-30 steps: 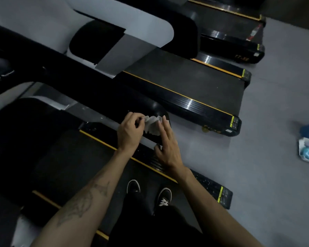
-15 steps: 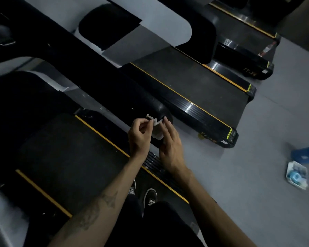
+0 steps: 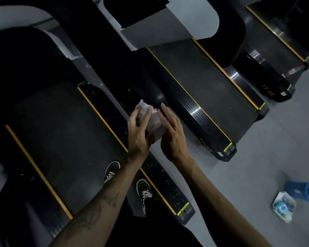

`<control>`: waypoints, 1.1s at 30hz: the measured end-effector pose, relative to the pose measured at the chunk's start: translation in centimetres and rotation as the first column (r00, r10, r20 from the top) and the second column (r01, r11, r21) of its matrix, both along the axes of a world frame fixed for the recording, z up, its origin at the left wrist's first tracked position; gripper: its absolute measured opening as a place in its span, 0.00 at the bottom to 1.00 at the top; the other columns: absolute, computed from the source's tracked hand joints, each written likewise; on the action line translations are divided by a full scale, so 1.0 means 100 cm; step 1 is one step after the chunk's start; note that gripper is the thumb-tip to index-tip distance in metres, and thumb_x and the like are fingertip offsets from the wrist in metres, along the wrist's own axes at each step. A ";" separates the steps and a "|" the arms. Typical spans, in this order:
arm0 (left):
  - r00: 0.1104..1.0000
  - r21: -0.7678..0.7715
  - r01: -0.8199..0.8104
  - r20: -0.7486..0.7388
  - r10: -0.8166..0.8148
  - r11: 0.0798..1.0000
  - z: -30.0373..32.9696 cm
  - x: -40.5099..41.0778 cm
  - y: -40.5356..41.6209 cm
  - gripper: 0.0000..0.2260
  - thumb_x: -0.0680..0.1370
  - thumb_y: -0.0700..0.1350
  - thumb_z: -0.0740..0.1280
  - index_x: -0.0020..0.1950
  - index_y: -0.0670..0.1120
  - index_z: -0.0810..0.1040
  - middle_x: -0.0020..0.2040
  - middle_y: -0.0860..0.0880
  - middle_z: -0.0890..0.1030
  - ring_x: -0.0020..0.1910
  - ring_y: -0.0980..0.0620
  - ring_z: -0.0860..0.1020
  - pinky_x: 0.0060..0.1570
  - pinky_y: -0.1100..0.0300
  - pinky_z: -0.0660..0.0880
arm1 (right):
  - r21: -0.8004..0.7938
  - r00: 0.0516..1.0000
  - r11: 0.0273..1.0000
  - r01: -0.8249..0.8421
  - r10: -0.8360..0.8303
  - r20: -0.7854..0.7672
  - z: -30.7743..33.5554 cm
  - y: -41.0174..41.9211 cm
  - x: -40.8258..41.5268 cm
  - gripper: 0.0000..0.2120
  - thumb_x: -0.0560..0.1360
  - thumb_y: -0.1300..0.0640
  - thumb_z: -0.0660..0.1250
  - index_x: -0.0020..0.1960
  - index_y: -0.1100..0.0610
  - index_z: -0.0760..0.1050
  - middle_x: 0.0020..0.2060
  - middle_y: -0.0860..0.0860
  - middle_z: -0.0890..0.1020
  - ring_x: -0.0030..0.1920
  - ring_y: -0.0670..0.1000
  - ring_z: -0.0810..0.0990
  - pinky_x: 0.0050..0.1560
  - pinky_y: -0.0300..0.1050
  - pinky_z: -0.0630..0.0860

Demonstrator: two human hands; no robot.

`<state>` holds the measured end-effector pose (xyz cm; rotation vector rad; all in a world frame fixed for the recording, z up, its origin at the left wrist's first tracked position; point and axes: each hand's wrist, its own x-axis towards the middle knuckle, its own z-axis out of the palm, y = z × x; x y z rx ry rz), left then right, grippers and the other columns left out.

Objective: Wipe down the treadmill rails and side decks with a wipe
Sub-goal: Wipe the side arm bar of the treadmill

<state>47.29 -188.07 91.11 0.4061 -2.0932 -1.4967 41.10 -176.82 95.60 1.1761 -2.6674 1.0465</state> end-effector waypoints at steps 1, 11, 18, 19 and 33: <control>0.999 -0.018 -0.043 0.010 0.043 0.999 -0.003 -0.003 0.003 0.25 0.83 0.44 0.69 0.79 0.55 0.69 0.79 0.44 0.60 0.79 0.46 0.64 0.74 0.53 0.69 | 0.006 1.000 1.000 -0.007 0.007 0.000 0.000 0.002 -0.001 0.25 0.88 0.42 0.48 0.76 0.57 0.65 0.76 0.63 0.68 0.76 0.65 0.69 0.70 0.67 0.72; 0.949 0.024 -0.316 -0.006 0.316 0.949 0.000 -0.016 0.034 0.22 0.86 0.51 0.60 0.80 0.52 0.63 0.60 0.50 0.66 0.55 0.55 0.72 0.58 0.72 0.68 | 0.021 0.992 0.993 -0.116 0.115 0.053 0.006 0.007 -0.021 0.28 0.78 0.63 0.50 0.77 0.67 0.67 0.78 0.60 0.67 0.80 0.58 0.63 0.76 0.60 0.65; 0.863 0.244 -0.501 0.072 0.500 0.830 0.006 -0.030 0.038 0.19 0.85 0.41 0.62 0.77 0.45 0.72 0.56 0.47 0.71 0.53 0.61 0.74 0.58 0.72 0.70 | 0.083 0.963 0.960 -0.269 0.270 -0.007 0.009 -0.007 -0.035 0.24 0.86 0.57 0.48 0.78 0.66 0.64 0.80 0.61 0.62 0.82 0.60 0.56 0.80 0.64 0.57; 0.840 0.256 -0.538 0.077 0.538 0.803 0.008 -0.033 0.037 0.18 0.85 0.41 0.64 0.76 0.43 0.73 0.56 0.48 0.71 0.53 0.63 0.75 0.57 0.72 0.71 | 0.100 0.960 0.956 -0.277 0.280 -0.022 0.008 -0.010 -0.039 0.23 0.86 0.58 0.48 0.79 0.66 0.63 0.80 0.61 0.62 0.82 0.60 0.55 0.80 0.64 0.56; 0.867 0.127 -0.495 0.004 0.499 0.859 0.007 -0.018 0.062 0.16 0.83 0.41 0.66 0.70 0.38 0.78 0.65 0.44 0.78 0.67 0.59 0.71 0.67 0.66 0.70 | 0.210 0.902 0.917 -0.340 0.381 -0.203 0.003 -0.035 -0.070 0.26 0.89 0.52 0.44 0.79 0.69 0.59 0.80 0.65 0.60 0.81 0.63 0.56 0.81 0.62 0.54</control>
